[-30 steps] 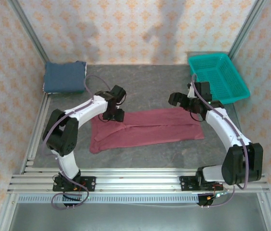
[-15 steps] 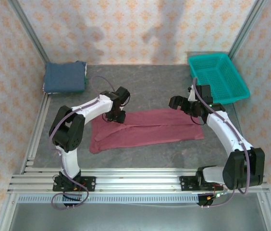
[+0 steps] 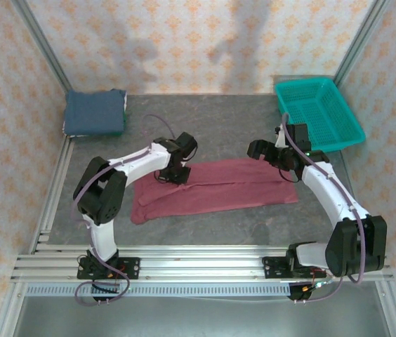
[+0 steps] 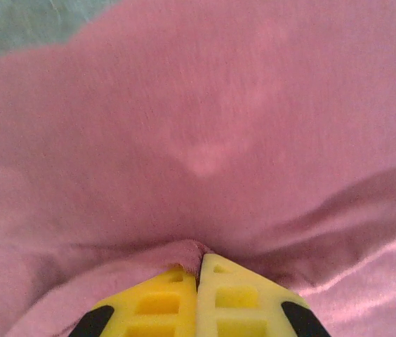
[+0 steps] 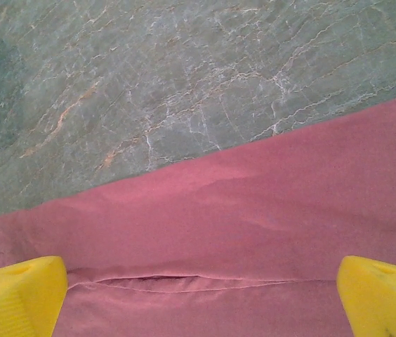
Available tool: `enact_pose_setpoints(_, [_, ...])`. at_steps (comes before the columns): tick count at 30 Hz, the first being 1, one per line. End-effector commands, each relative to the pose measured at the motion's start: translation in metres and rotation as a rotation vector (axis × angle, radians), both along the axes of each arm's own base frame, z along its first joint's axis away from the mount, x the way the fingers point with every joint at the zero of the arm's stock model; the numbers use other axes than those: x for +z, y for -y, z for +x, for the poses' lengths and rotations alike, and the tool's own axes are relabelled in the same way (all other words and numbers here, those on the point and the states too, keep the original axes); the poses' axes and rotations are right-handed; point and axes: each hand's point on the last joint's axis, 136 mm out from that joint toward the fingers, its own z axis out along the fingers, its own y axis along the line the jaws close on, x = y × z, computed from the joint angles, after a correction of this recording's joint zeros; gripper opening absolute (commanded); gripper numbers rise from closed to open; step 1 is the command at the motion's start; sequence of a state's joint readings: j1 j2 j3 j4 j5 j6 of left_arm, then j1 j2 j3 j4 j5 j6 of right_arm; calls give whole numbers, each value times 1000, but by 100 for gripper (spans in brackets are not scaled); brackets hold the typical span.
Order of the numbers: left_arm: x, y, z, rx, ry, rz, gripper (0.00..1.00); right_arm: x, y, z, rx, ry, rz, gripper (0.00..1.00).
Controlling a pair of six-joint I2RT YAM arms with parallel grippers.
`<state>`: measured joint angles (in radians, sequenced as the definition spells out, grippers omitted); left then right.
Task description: Fold and stack the t-shirts
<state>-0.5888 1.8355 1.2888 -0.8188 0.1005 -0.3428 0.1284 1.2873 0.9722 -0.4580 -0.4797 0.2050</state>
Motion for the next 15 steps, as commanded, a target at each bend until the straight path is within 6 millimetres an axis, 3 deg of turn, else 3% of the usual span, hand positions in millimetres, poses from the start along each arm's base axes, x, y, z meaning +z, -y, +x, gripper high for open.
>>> enact_pose_setpoints(1, [16,-2,-18,46,41,15,0,9,6,-1,-13,25,-37,98])
enact_pose_setpoints(4, [8,1,-40,95,35,-1,2,4,7,-2,-16,16,-40,99])
enact_pose_setpoints(7, [12,17,-58,102,62,-50,13,-2,10,-1,-31,4,-51,99])
enact_pose_setpoints(10, [31,38,-68,79,110,-127,32,-9,10,2,-39,-18,-53,99])
enact_pose_setpoints(12, [47,51,-72,72,137,-198,51,-13,10,5,-46,-34,-48,99])
enact_pose_setpoints(15, [77,48,-66,76,225,-228,69,-18,8,8,-56,-53,-35,99])
